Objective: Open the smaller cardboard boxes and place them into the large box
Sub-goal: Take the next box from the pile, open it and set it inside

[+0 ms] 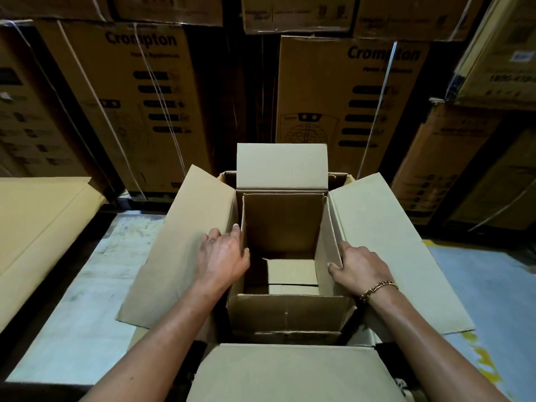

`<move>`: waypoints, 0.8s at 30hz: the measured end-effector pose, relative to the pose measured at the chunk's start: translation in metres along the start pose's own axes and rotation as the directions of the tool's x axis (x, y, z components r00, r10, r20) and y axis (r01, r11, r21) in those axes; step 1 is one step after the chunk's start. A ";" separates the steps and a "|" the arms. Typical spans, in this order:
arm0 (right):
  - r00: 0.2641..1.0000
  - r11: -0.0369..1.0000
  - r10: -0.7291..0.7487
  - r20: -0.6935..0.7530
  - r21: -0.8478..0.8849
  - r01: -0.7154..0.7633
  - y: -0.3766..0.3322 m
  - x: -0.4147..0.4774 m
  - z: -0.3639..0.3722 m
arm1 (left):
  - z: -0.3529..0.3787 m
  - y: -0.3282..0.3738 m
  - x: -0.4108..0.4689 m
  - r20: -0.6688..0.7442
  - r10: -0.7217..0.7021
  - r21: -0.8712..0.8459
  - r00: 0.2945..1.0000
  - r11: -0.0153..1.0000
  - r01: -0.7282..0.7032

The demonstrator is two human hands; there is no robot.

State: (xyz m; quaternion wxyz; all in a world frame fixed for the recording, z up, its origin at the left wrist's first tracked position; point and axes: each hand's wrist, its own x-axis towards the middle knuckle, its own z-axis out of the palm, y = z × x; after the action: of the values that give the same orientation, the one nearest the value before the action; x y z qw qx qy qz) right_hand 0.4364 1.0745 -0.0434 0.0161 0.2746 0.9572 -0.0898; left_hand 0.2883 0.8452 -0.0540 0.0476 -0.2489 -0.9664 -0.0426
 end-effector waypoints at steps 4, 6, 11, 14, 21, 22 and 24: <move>1.000 1.000 0.010 -0.029 0.006 -0.010 0.005 -0.003 -0.006 | -0.003 -0.001 -0.004 -0.003 -0.010 -0.027 1.000 1.000 0.010; 0.999 1.000 0.015 -0.044 0.001 -0.015 0.009 -0.005 -0.010 | -0.007 -0.001 -0.008 -0.012 -0.004 -0.035 1.000 0.999 0.003; 0.996 1.000 0.001 -0.087 0.026 0.001 0.012 -0.013 -0.021 | -0.015 -0.006 -0.020 -0.071 0.024 -0.069 0.997 0.997 -0.029; 0.982 0.990 -0.142 -0.128 -0.019 0.140 0.003 -0.021 -0.019 | -0.018 -0.006 -0.031 -0.067 0.062 -0.058 0.996 0.996 -0.066; 0.919 0.890 -0.324 0.223 -0.256 0.376 -0.041 -0.038 -0.003 | -0.017 -0.007 -0.054 -0.013 0.052 -0.046 0.999 0.998 -0.052; 0.920 0.895 -0.330 0.210 -0.241 0.376 -0.041 -0.042 -0.006 | -0.018 -0.008 -0.055 -0.012 0.047 -0.045 0.999 0.998 -0.047; 0.919 0.896 -0.344 0.193 -0.225 0.383 -0.039 -0.053 -0.011 | -0.018 -0.010 -0.057 0.002 0.042 -0.040 0.999 0.998 -0.042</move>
State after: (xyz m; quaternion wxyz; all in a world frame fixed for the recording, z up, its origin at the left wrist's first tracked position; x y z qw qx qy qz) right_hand 0.4609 1.0159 -0.0223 0.1055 0.0786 0.9912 0.0141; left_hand 0.3345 0.8075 -0.0430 0.0420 -0.2703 -0.9600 -0.0604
